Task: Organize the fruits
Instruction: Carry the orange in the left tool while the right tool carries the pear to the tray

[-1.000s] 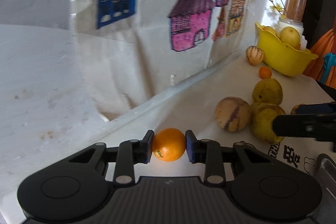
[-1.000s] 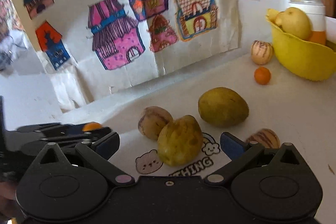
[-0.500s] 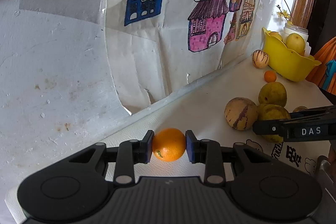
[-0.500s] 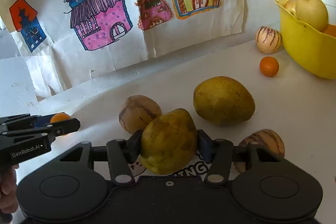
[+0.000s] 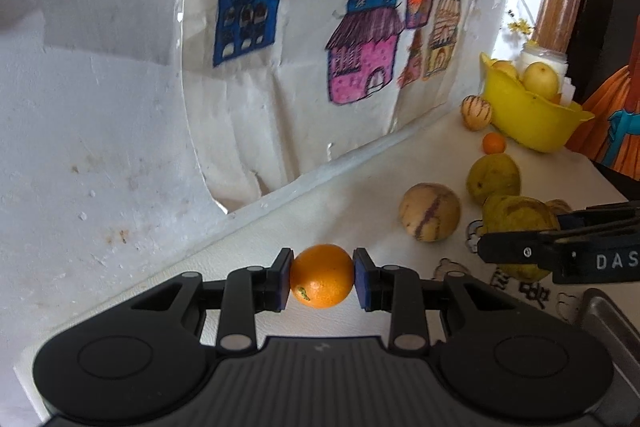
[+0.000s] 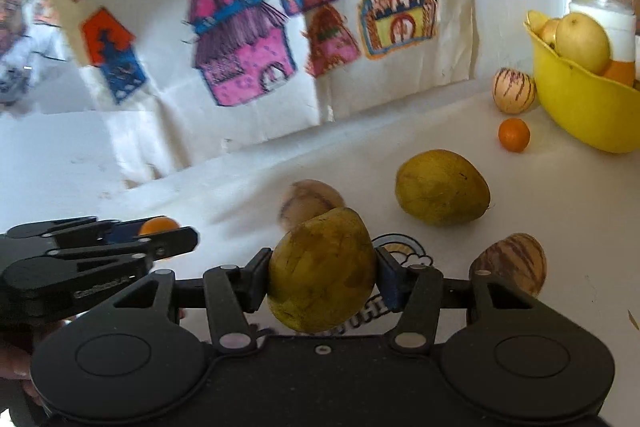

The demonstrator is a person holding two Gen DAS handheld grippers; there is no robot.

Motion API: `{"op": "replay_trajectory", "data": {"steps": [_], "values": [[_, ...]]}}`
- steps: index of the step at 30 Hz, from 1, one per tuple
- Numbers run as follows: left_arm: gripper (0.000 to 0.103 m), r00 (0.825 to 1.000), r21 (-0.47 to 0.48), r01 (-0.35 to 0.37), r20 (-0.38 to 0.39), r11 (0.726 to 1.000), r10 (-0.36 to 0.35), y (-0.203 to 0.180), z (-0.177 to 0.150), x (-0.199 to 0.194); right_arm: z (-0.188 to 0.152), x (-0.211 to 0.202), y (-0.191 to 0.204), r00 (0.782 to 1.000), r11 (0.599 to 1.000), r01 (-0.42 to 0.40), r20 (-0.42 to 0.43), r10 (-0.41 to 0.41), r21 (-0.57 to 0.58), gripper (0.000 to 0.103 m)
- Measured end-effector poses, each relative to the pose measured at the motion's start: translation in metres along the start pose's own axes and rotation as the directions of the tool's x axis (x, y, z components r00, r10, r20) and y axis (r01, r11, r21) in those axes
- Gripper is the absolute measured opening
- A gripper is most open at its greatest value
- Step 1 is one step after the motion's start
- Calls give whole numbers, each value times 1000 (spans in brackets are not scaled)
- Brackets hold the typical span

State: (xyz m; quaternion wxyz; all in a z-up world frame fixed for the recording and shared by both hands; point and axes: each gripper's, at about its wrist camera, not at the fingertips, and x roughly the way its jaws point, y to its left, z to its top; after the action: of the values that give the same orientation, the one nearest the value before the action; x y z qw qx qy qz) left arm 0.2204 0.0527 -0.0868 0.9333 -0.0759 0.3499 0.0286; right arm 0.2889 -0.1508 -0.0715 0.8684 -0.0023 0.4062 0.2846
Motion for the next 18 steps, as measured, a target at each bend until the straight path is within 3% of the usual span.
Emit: {"op": "replay_trajectory", "data": {"steps": [18], "values": [[34,994,46,72,73,996,-75,-39,-21,-109,-45,-142,45,989,999,-17,150,11,35,55]]}}
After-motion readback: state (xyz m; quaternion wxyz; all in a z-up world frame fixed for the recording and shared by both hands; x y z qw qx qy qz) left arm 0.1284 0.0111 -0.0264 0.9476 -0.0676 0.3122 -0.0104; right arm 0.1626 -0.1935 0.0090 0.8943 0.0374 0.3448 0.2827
